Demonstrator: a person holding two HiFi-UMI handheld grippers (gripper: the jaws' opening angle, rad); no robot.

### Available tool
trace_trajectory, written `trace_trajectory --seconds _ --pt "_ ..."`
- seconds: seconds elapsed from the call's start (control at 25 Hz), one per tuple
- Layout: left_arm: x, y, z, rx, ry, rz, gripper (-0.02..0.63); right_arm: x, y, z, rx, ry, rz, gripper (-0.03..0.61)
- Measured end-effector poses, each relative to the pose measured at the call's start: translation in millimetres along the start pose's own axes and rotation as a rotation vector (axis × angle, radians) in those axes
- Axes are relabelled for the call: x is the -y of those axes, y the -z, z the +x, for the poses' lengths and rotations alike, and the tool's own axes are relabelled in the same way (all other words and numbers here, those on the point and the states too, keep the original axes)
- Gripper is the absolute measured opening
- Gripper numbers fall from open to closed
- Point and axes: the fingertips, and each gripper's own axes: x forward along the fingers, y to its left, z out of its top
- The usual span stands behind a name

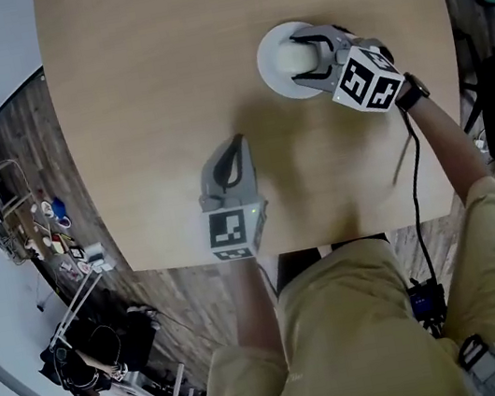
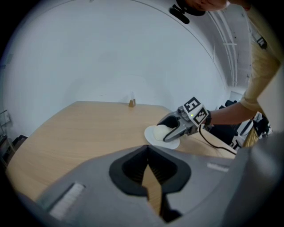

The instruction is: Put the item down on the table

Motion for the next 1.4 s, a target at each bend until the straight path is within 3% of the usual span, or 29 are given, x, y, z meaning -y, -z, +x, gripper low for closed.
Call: trace_trajectory --seconds 0.28,0.44,0.6,0.72,0.8,1.04,1.4 --pt "-2.2 4.6 -0.3 -0.005 0.015 -0.002 0.002 0.0 2.1 14.4 -0.068 -0.105 -0.075 0.324" --pt "8.5 -1.2 -7.7 0.011 0.03 0.02 0.002 -2.3 3.1 8.2 -0.114 -0.099 -0.114 0.447" --pt "25.6 -15.1 -21.1 0.038 0.072 0.056 0.002 -14.7 -3.7 -15.6 -0.116 -0.11 -0.102 0.448" --pt "38.7 -33.4 -33.4 0.078 0.095 0.088 0.003 -14.9 -15.8 -44.4 -0.12 -0.073 -0.116 0.443" --pt "46.0 -44.6 -43.7 0.107 0.1 0.106 0.003 -15.9 -28.1 -65.8 -0.104 -0.036 -0.114 0.398" --pt "70.6 -76.3 -79.5 0.197 0.144 0.112 0.003 -26.6 -62.3 -148.5 -0.031 0.1 -0.043 0.352" --pt "104.0 -128.4 -146.7 0.329 0.214 0.155 0.003 -74.2 -81.5 -279.8 0.002 0.293 0.017 0.311"
